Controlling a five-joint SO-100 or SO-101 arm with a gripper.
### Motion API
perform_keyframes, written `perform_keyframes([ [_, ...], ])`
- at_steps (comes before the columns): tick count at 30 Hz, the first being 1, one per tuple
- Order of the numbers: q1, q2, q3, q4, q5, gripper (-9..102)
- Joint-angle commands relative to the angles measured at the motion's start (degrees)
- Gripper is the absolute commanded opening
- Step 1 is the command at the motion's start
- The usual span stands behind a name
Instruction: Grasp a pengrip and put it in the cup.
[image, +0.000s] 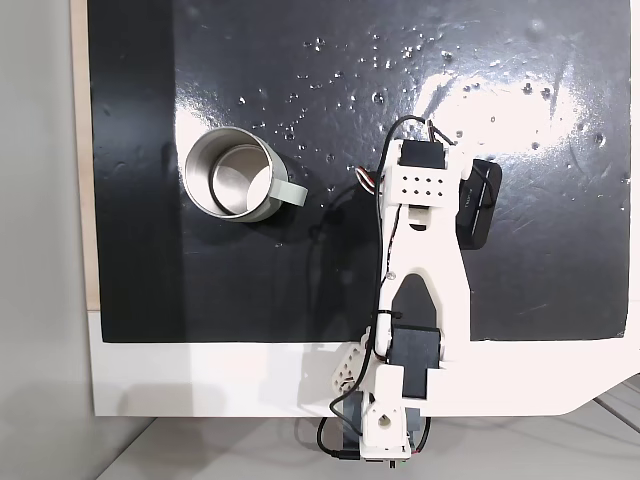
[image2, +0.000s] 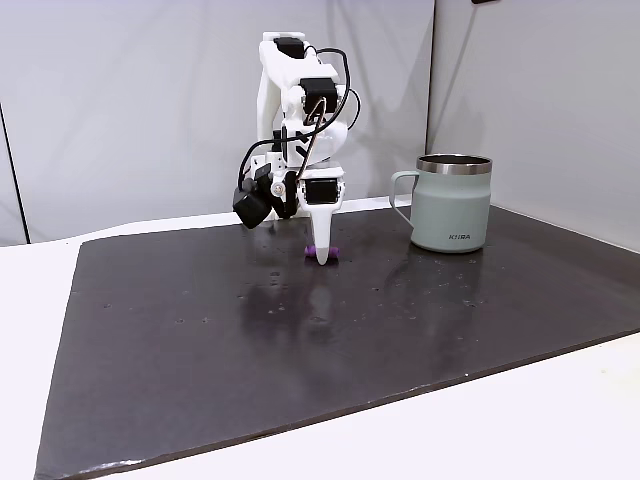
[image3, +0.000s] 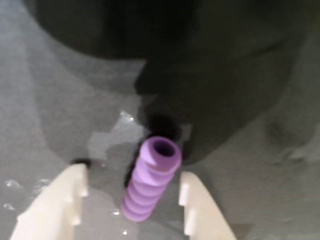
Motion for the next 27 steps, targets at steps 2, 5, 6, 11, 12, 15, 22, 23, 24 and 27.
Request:
perform_keyframes([
  [2,-1.2,-0.2,-1.8,-0.1,0.8,13],
  [5,-1.5,-0.3,-1.6,0.1,0.8,4],
  [6,-1.5,-0.3,-1.6,0.2,0.7,2],
  [11,-1.3,-0.4,-1.5,0.5,0.4,0],
  [12,-1.3,-0.4,-1.5,0.5,0.4,0],
  [15,-1.3,-0.2,-2.1,1.4,0.4,0],
  [22,-4.3,9.4,-10.1,9.9,0.3,0],
  [23,-5.0,10.7,-11.5,11.7,0.2,0],
  [24,-5.7,11.9,-12.7,13.3,0.2,0],
  [27,-7.7,14.9,-14.9,16.1,-0.6,0],
])
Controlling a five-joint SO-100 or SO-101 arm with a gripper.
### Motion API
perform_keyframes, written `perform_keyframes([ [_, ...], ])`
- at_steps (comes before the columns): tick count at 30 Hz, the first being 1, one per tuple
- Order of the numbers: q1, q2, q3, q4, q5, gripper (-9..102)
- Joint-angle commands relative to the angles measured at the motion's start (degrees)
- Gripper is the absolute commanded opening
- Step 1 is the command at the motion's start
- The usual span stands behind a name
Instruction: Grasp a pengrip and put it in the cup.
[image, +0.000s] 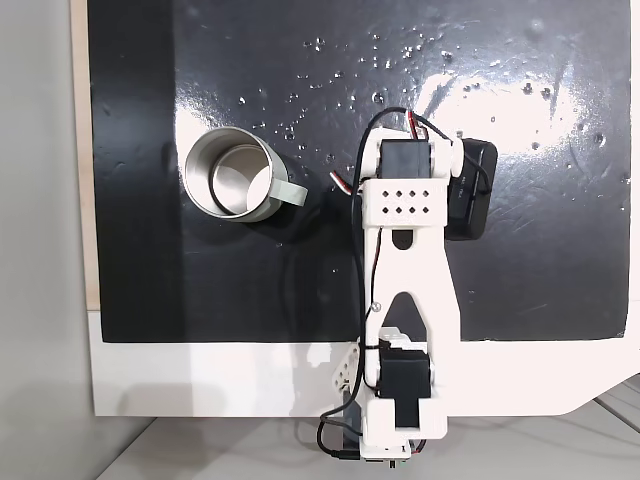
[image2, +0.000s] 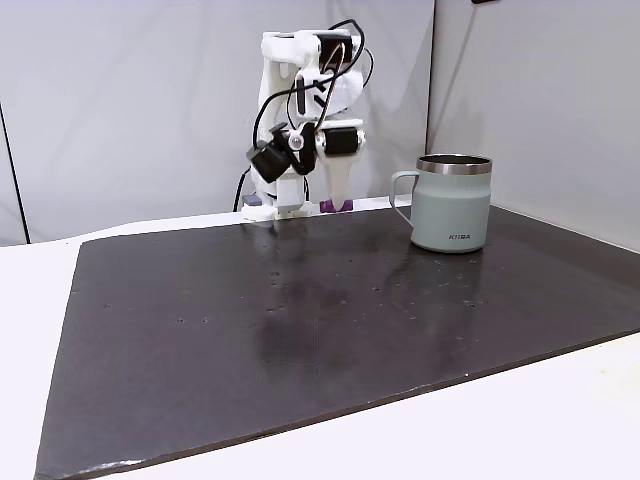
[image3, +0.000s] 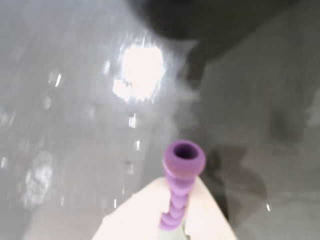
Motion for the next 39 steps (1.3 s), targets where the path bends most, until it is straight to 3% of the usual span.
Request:
perform_keyframes([
  [1,-2.8,5.7,-5.2,3.4,-1.1,0],
  [19,-26.3,17.1,-15.3,1.6,-7.3,0],
  [28,-28.9,17.2,-17.9,-5.7,-4.7,0],
  [39,-30.2,12.3,-23.6,-6.5,-2.8,0],
])
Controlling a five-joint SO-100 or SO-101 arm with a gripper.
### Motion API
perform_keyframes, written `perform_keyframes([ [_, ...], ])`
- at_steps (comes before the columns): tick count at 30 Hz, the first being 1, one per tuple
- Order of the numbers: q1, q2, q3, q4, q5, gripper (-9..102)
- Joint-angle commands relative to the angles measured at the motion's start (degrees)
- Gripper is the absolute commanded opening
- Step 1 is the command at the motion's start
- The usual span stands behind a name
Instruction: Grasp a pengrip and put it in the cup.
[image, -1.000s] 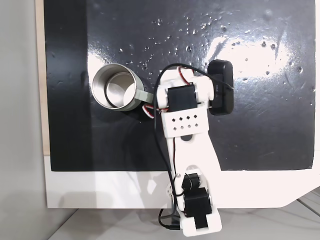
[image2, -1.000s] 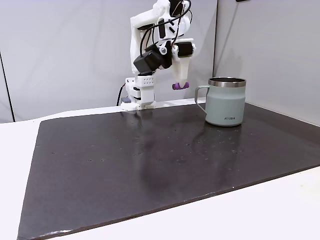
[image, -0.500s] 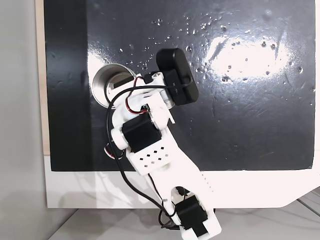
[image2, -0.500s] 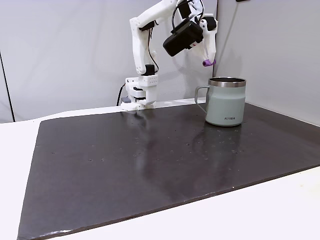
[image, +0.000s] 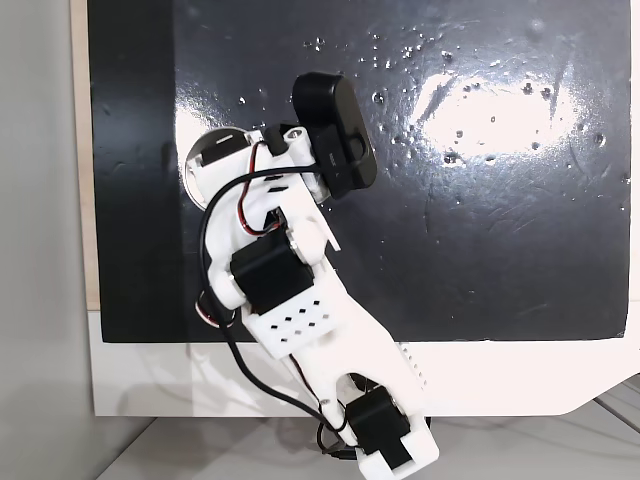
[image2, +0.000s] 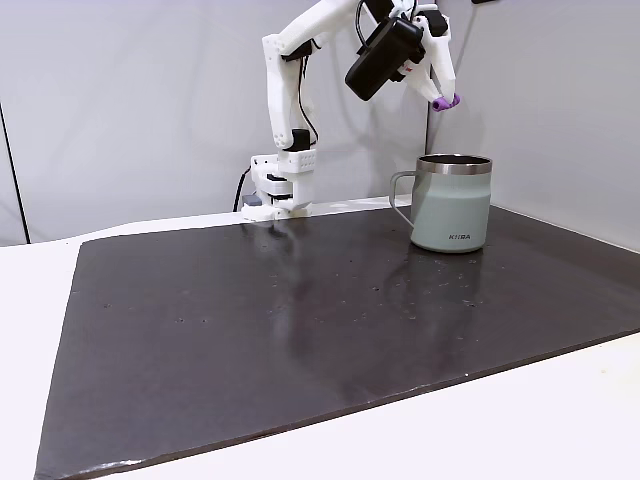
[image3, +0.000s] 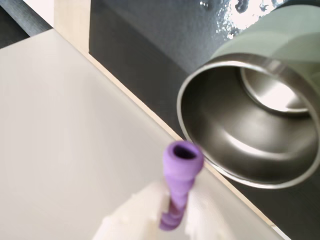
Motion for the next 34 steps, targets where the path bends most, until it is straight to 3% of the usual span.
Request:
perform_keyframes([
  [1,-1.4,-0.2,-4.5,-2.2,0.5,0],
  [7,-3.0,-1.3,-4.8,-2.1,-1.9,2],
  [12,-5.5,-1.4,-4.6,-0.5,-9.6,23],
  [14,-6.0,-1.4,-4.5,-0.3,-10.1,26],
  [34,-6.1,-1.4,-3.9,-0.3,-10.1,31],
])
